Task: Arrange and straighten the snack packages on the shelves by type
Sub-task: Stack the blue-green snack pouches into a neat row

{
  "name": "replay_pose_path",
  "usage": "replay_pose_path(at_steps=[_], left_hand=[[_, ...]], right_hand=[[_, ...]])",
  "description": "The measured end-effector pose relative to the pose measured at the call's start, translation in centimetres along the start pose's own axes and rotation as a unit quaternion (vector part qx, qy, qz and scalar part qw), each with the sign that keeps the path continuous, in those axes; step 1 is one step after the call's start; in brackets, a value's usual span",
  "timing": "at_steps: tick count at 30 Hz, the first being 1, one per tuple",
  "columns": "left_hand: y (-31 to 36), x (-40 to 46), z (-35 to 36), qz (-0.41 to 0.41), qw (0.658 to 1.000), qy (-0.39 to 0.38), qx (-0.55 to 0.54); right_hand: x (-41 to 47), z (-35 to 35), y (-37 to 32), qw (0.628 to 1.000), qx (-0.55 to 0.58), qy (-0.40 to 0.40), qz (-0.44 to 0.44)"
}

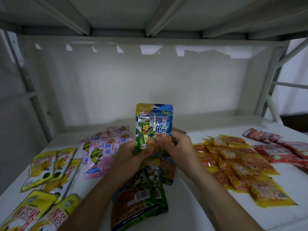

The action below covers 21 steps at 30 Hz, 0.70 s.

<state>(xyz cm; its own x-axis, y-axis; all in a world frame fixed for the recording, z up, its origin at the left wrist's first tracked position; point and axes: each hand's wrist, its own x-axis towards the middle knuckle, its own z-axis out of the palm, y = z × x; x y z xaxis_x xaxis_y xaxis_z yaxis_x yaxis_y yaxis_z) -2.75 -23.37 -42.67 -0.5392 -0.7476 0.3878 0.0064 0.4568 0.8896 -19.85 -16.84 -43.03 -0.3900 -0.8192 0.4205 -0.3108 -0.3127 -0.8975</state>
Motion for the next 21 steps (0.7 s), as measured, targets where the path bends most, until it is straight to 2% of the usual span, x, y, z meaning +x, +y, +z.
replay_pose_path(at_steps=[6,9,13,18,21], left_hand=[[0.2,-0.2,-0.3,-0.017,0.998,0.044,-0.037],[0.1,-0.1,-0.7,-0.023,0.997,0.066,-0.046],[0.1,-0.1,-0.7,-0.03,0.994,0.075,-0.071],[0.6,-0.3,-0.2,-0.034,0.99,0.039,-0.13],[0.9,-0.4,-0.1,-0.028,0.99,0.044,-0.128]], right_hand=[[-0.2,-0.1,-1.5,0.997,0.065,-0.037,0.029],[-0.3,-0.3,-1.4,0.993,0.078,-0.087,0.031],[-0.5,0.3,-0.9,0.991,0.074,-0.111,0.023],[-1.0,0.4,-1.5,0.988,0.115,-0.098,0.032],[-0.9,0.3,-1.5,0.992,0.096,-0.075,0.014]])
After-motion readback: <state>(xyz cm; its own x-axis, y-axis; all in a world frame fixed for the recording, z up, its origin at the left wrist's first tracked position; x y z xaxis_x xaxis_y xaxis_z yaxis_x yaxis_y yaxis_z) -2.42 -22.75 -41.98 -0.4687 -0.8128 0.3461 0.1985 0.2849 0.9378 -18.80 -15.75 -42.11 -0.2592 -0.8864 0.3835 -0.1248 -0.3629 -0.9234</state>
